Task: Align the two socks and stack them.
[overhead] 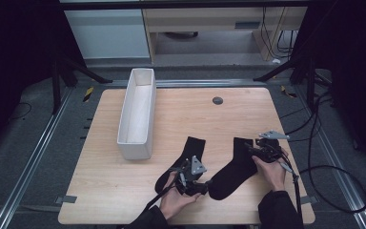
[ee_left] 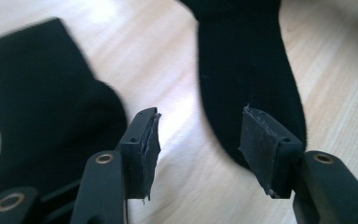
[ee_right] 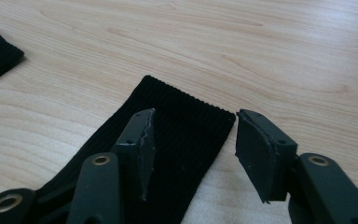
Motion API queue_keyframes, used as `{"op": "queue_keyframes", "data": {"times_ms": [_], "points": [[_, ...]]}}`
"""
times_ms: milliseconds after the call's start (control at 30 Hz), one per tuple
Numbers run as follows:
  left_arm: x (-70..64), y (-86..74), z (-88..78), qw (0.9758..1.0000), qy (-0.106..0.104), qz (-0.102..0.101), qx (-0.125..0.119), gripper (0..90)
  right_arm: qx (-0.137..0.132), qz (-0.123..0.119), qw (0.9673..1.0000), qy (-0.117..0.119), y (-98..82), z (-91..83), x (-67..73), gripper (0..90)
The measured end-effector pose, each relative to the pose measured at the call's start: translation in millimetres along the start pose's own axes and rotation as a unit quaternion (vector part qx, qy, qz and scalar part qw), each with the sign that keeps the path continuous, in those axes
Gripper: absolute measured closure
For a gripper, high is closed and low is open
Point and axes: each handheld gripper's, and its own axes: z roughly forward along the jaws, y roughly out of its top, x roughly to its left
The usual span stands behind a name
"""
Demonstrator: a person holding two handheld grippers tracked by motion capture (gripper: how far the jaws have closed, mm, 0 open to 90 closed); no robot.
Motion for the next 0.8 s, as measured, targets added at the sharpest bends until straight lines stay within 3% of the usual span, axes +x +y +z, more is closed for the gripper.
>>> {"op": "queue_keyframes", "data": {"times_ms": [200,467,567,667,800], "points": [[-12.4,-1.6,13.6,0.9997,-0.013,0.010,0.017,49.3,0.004,0.006,0.9999,-0.007,-2.0,7.2,-6.6,50.7],[-17.8,-3.6,24.2,0.9993,-0.006,0.010,0.034,56.7,0.018,0.002,0.9998,-0.004,-5.2,13.9,-6.3,56.4],[-20.3,-3.6,24.1,0.9994,0.001,0.008,0.035,61.1,0.020,0.007,0.9998,0.000,-5.4,13.8,-6.2,62.8],[-23.2,-2.9,24.1,0.9993,0.005,0.007,0.037,72.1,0.025,0.010,0.9996,0.009,-4.4,12.9,-1.7,80.2],[-27.3,-0.5,24.6,0.9989,0.006,0.006,0.045,82.1,0.027,0.020,0.9993,0.017,-4.2,12.1,-0.7,84.0]]}}
